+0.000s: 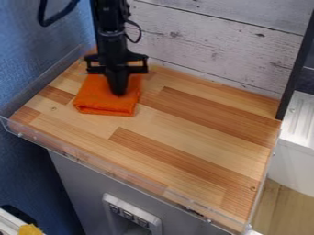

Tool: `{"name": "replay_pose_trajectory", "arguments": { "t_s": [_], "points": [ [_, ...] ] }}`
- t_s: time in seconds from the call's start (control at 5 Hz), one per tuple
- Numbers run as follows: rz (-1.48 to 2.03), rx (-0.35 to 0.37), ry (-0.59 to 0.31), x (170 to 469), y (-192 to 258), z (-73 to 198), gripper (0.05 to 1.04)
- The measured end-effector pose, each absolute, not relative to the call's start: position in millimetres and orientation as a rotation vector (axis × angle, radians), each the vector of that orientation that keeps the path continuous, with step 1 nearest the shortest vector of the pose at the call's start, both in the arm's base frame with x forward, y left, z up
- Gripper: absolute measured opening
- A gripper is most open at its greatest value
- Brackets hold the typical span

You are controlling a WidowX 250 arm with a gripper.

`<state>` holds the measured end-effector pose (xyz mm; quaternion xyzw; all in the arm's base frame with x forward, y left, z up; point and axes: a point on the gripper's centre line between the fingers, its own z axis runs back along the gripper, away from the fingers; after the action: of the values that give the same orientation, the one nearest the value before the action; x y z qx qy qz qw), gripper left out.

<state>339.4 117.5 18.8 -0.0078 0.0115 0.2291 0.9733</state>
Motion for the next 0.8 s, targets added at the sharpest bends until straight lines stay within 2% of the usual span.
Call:
{"name": "replay_pose_trajectory", "arguments": {
  "t_s": [0.8],
  "points": [
    [0.269, -0.022, -0.005, 308.4, 89.3, 12.1, 0.059]
  ]
}}
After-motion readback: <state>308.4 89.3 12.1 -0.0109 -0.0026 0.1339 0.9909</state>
